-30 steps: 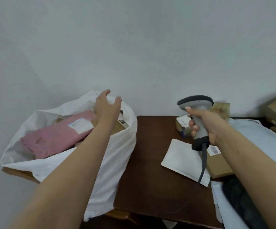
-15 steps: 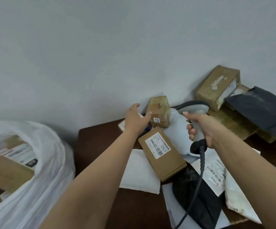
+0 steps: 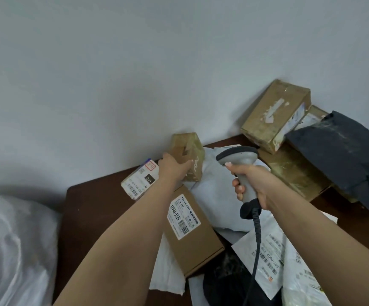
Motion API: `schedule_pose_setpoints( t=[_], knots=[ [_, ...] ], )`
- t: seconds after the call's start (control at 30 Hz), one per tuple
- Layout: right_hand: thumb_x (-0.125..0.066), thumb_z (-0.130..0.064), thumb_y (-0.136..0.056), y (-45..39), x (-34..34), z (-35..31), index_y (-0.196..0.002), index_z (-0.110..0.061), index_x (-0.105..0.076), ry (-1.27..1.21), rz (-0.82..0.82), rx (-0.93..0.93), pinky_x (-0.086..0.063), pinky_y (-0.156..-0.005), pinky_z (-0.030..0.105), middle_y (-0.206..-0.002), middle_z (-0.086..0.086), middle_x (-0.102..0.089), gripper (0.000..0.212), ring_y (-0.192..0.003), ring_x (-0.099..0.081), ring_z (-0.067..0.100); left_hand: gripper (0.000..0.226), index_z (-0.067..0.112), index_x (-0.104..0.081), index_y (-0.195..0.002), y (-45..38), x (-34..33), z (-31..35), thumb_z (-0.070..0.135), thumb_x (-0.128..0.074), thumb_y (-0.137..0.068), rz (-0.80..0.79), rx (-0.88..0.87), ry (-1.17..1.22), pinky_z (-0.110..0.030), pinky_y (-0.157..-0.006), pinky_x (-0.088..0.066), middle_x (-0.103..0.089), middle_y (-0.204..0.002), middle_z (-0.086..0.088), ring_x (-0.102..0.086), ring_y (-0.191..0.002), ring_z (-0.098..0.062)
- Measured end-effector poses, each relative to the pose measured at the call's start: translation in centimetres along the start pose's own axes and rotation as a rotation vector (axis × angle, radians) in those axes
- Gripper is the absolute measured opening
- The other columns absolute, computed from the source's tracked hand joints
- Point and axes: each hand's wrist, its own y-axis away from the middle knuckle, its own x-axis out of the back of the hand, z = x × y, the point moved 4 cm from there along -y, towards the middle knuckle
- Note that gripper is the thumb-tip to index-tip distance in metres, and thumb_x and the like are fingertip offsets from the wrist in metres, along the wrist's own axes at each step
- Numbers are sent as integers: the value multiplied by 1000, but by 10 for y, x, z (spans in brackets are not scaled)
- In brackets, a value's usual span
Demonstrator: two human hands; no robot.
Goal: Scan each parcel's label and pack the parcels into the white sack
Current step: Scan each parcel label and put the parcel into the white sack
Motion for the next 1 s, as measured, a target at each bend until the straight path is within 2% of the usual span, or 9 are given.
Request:
schedule_pose_setpoints(
  t=[0.07,0.2,0.37,0.5,0.57,0.63,0.77,0.9,1.0],
  knots=[
    [-71,-27,-89,-1,-1,-1,-94,-11,-56,5,2,0,-38,-40,22,-57,5,-48,23,-37,-38,12,74,-1,-49,-127,1,5,-2,44,-75,-74,16,34,187,-32,-83,-48,-58,-123,-15,-57,-113,-30],
    [-70,-27,-90,7,-15,0,-92,-11,-55,7,-23,11,-38,-38,22,-55,4,-47,22,-37,-38,12,99,7,-50,-133,24,39,-15,65,-71,-55,-1,19,481,-43,-95,-53,-62,-122,-8,-62,-109,-23],
    [-69,-27,-91,35,-59,16,-90,-9,-55,40,-91,32,-36,-37,20,-56,3,-46,23,-36,-37,11,79,10,-47,-138,76,99,-65,52,-73,-75,55,-109,549,-34,-90,-56,-59,-128,-6,-61,-113,-19],
    [-69,-29,-90,62,-103,48,-94,-8,-52,54,-164,-10,-36,-35,18,-54,2,-46,27,-34,-37,9,71,15,-49,-136,131,151,-118,49,-71,-78,139,-178,427,-32,-95,-52,-57,-128,0,-57,-113,-10],
    [-70,-28,-89,76,-125,69,-99,-9,-53,69,-185,-32,-36,-34,18,-54,3,-46,28,-33,-37,9,76,18,-46,-137,160,170,-150,51,-71,-74,163,-189,305,-22,-92,-48,-54,-128,2,-54,-113,-9],
    [-69,-28,-90,90,-144,89,-95,-11,-53,89,-196,-30,-35,-34,18,-52,2,-46,24,-32,-36,9,84,19,-42,-138,189,181,-183,49,-77,-69,167,-204,137,-14,-89,-41,-48,-127,4,-50,-113,-7],
    [-66,-28,-92,115,-170,133,-84,-14,-52,133,-209,-50,-33,-35,15,-50,0,-44,22,-32,-34,8,92,18,-36,-138,241,169,-243,34,-84,-62,122,-327,-184,-27,-103,-39,-37,-130,0,-36,-120,-11],
    [-65,-28,-93,125,-176,173,-85,-12,-54,168,-191,-96,-33,-35,15,-51,1,-44,21,-31,-34,7,86,13,-35,-137,279,138,-288,19,-83,-66,100,-407,-333,-40,-112,-35,-24,-143,-6,-23,-135,-22],
    [-67,-28,-92,127,-173,194,-83,-11,-48,219,-133,-96,-34,-35,15,-51,2,-46,26,-31,-36,8,81,17,-39,-131,293,128,-311,28,-87,-67,27,-421,-309,-37,-116,-30,-20,-147,-5,-18,-139,-21]
  ],
)
